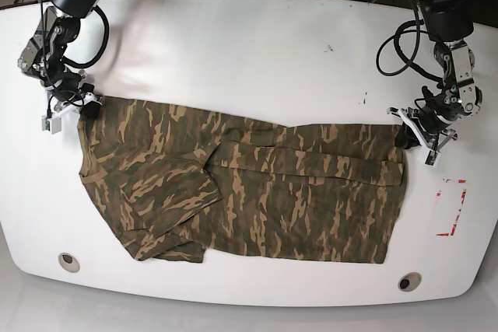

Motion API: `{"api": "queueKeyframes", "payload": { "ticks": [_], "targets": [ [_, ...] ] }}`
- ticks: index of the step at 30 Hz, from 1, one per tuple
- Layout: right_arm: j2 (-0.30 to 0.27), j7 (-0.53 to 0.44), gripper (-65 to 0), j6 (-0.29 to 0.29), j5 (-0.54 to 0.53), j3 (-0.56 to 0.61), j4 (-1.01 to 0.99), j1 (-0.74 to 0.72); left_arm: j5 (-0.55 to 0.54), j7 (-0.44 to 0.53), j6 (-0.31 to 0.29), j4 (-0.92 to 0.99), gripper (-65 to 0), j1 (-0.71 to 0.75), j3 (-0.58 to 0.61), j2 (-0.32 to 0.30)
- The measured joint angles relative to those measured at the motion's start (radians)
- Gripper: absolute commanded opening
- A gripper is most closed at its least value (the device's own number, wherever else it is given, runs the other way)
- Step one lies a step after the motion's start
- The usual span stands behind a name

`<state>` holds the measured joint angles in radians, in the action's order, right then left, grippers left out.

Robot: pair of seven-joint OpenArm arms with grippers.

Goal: Layout the t-shirt on the table in an organized manner, then fold the t-shirt properly
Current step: 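Drag the shirt toward the robot's base with both grippers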

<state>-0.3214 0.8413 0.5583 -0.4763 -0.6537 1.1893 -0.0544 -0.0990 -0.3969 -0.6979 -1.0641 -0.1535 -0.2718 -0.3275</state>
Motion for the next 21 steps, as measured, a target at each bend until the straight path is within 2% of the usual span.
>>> {"api": "queueKeyframes", "payload": {
  "ticks": [9,17,21],
  "targets": [
    [-0.001,-0.006,-65.0,0.0,-0.005,0.0,0.002,0.016,0.015,-0.033,0.002,-0.171,-62.7,0.126,0.0,0.0],
    [-0.002,0.008,-65.0,0.0,-0.014,0.001,0.12,0.122,0.027,-0.171,0.005,-0.356,-62.7,0.243,0.0,0.0],
    [-0.002,0.035,-65.0,0.0,-0.005,0.0,0.193,0.188,0.027,-0.204,0.005,-0.451,-62.7,0.324,0.0,0.0]
  ]
}}
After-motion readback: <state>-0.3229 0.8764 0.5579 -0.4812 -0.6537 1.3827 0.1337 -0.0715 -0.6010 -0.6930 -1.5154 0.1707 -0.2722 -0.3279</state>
